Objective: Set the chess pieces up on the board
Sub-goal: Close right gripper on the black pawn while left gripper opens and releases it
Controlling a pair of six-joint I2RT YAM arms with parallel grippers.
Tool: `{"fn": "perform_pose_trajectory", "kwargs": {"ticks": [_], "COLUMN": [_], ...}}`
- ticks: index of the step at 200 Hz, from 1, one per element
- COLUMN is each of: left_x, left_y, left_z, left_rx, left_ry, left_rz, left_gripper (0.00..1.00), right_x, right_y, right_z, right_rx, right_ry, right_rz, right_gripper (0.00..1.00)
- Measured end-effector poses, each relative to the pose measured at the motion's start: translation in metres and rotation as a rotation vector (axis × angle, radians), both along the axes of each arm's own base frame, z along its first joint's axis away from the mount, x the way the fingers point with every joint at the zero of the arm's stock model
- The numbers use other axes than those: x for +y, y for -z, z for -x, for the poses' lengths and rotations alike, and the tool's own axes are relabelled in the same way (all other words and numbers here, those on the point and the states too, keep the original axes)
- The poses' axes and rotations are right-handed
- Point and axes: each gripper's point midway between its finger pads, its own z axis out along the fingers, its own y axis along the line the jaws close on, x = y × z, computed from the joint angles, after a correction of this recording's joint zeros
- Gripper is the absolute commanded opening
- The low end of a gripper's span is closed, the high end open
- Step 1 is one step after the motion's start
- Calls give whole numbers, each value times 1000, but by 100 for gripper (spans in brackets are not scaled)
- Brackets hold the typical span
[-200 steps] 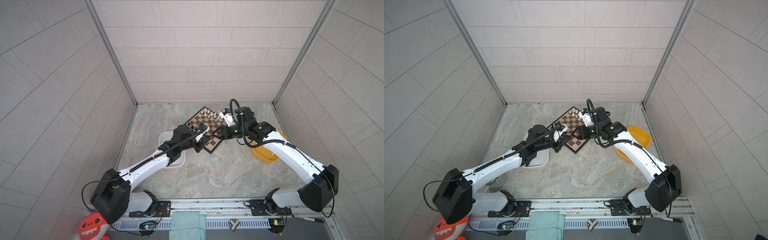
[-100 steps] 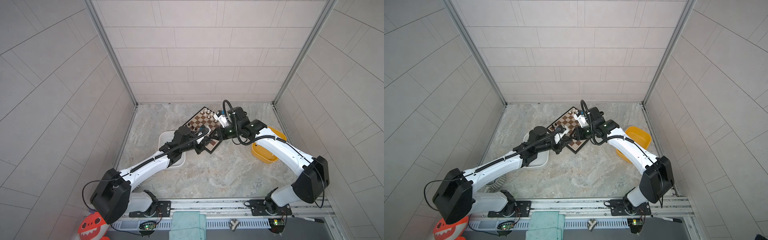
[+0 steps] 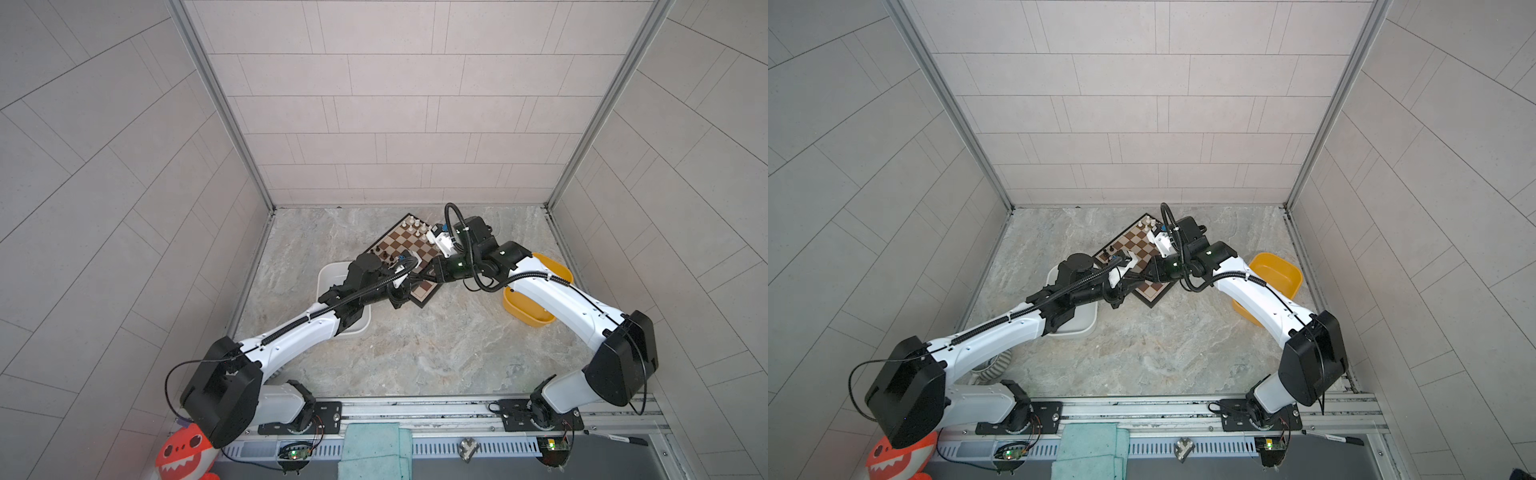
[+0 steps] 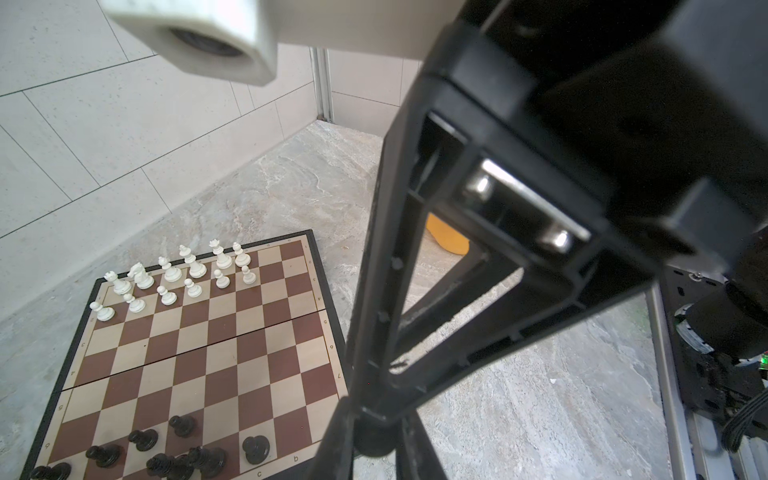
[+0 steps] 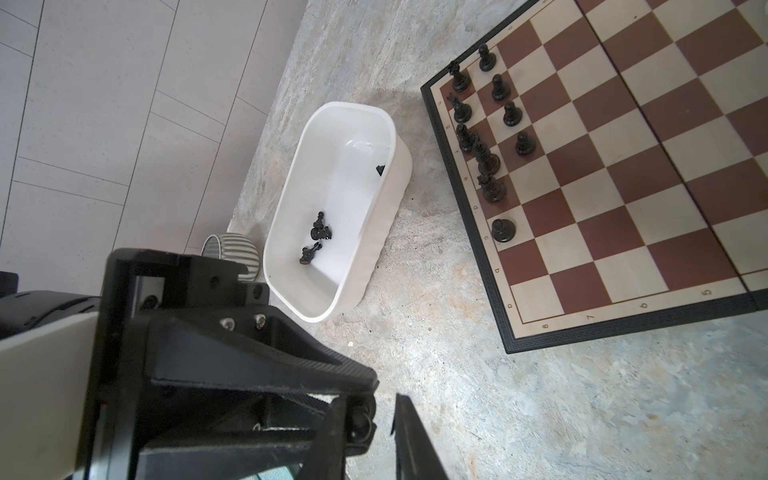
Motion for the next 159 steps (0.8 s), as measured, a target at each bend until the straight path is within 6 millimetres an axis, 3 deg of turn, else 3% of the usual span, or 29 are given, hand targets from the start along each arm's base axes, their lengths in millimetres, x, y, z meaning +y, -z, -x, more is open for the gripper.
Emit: {"fn": "perform_pose_trajectory", "kwargs": {"ticks": [67, 79, 85, 88, 92, 135, 159], "left_x": [1, 1, 2, 3, 3, 28, 61], "left_y": [0, 0, 1, 1, 0, -1, -14], "left_z": [-1, -2, -4, -4, -5, -7, -5], "left_rx": [-3, -3, -4, -2, -3, 97, 201], "left_ry": [-9, -13, -24, -30, -37, -191, -356], "left_rz": [-1, -3, -6, -5, -5, -52, -83], "left_gripper": [22, 44, 73, 92, 99, 100, 100], "right_x": [4, 4, 4, 4, 3, -5, -13], "right_y": [-3, -3, -2, -1, -1, 4, 8], "right_z": [1, 1, 1, 1, 1, -7, -15], "right_rx": [6, 5, 6, 8, 9, -12, -49], "right_ry": [-6, -5, -5, -4, -4, 43, 85], "right_rz": [-22, -24, -23, -23, -21, 20, 74], "right_gripper": [0, 0, 0, 0, 0, 0, 0]}}
